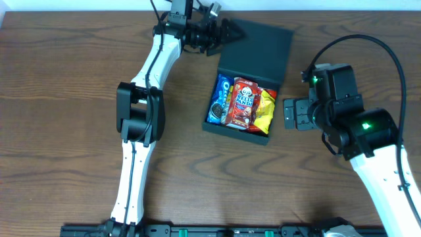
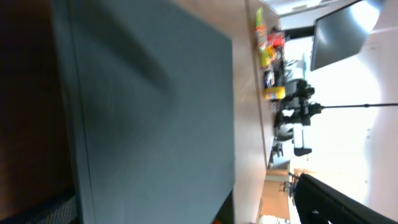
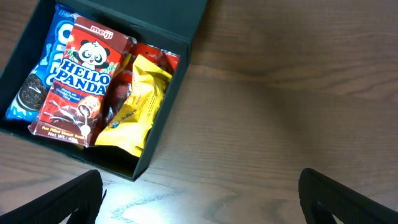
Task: Pack container
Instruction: 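Grip the lid edge with the left gripper and pull it forward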
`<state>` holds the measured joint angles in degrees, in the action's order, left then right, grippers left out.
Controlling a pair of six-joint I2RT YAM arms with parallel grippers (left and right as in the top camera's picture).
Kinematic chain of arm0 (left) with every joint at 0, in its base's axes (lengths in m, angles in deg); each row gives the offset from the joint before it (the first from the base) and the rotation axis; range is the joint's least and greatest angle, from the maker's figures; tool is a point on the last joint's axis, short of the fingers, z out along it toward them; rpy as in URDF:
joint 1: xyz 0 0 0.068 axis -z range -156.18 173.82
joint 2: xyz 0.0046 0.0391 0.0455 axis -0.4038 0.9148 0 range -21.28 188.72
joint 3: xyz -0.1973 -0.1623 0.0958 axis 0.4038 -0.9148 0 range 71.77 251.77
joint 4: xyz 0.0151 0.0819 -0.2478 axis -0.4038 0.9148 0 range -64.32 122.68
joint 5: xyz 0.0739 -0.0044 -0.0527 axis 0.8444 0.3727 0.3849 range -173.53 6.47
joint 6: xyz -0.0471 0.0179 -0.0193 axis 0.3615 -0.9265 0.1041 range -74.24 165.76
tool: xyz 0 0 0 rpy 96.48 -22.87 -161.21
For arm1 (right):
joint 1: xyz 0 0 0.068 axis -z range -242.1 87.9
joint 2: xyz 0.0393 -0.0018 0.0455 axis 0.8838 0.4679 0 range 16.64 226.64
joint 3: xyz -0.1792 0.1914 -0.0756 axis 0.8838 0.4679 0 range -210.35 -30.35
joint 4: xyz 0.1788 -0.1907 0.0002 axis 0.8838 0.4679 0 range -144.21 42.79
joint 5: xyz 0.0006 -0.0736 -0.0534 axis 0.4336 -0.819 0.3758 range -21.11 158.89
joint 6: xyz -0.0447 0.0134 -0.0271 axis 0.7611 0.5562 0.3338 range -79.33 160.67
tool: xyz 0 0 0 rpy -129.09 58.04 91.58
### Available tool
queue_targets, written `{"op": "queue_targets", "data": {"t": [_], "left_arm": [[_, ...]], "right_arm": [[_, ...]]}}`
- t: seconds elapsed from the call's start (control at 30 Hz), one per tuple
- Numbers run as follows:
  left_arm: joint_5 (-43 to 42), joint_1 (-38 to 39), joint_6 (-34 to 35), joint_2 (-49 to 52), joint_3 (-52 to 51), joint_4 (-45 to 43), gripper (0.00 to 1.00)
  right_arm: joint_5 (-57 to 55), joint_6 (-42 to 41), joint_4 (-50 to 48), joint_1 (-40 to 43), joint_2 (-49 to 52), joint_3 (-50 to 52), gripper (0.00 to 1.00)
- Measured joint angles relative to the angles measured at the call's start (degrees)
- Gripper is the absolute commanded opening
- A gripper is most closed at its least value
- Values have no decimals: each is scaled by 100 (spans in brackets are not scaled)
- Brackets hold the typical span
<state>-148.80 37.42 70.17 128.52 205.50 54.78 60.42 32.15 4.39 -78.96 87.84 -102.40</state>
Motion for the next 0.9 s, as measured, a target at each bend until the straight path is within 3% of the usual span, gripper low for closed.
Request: {"op": "queue_targets", "data": {"t": [0.27,0.43,0.9], "left_arm": [[772,37,-1259,-247,-22,1659,96],[988,105,-1705,-503,-22,1692,96],[1086,227,-2087,-575,-22,1574,96]], "right_arm": [[-17,0,-28,0,0,0,99],[-17,0,-63,0,0,0,99],[-20,0,-59,0,0,0,99]]}}
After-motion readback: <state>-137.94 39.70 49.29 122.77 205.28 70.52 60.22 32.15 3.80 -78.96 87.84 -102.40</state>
